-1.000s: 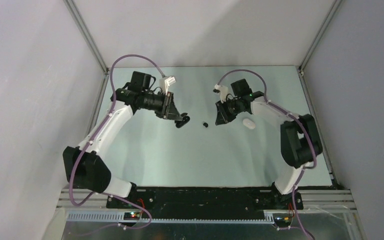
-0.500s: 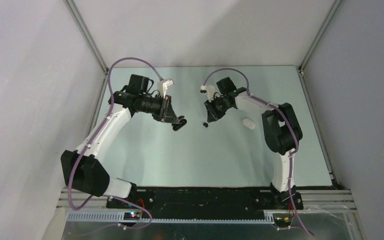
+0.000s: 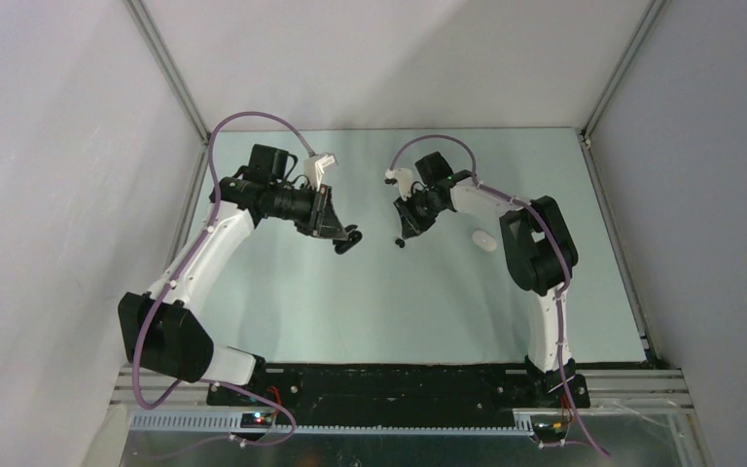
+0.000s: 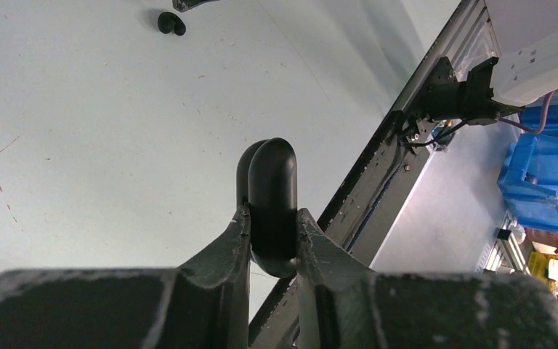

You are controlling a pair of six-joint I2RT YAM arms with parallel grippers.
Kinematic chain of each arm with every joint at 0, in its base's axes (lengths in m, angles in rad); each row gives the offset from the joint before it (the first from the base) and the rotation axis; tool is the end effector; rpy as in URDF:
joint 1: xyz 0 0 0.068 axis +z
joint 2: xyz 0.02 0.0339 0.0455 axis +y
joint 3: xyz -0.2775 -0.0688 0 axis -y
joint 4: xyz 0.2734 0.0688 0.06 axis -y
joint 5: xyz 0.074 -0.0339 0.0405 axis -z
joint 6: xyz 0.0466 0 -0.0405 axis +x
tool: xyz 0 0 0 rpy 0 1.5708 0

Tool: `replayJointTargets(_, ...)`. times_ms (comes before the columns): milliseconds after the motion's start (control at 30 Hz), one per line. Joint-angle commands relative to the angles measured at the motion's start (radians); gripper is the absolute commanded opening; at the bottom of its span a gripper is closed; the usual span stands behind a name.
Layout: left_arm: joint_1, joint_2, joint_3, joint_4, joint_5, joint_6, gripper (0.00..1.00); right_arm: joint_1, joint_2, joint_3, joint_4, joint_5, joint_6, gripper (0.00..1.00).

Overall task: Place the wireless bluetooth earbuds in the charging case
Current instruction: Pick up the earbud from the center of the board.

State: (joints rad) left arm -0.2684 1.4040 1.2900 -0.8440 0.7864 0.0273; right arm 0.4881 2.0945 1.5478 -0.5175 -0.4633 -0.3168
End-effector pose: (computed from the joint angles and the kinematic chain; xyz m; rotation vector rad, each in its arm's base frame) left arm 0.2939 -0.1150 0.3282 0.6705 2.3464 -1.0884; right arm 0.4139 0.2433 0.1618 -1.1646 2.3305 0.6687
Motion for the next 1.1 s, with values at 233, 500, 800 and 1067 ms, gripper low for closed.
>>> replayJointTargets(233, 0.016, -0.024, 0.005, 0.004, 0.005, 0.021, 0.0, 0.027, 0.039, 0.037, -0.004, 0.01, -0.018, 0.24)
replayJointTargets(500, 0.017, -0.024, 0.005, 0.004, 0.006, 0.025, 0.0, 0.042, 0.048, 0.033, -0.002, 0.019, -0.02, 0.26)
replayJointTargets(800, 0.017, -0.018, 0.004, 0.004, 0.009, 0.03, 0.0, 0.044, 0.032, 0.021, -0.003, 0.005, 0.004, 0.26)
replayJointTargets(1067, 0.016, -0.016, -0.001, 0.004, 0.005, 0.034, 0.0, 0.028, 0.02, 0.011, -0.007, -0.025, 0.004, 0.17)
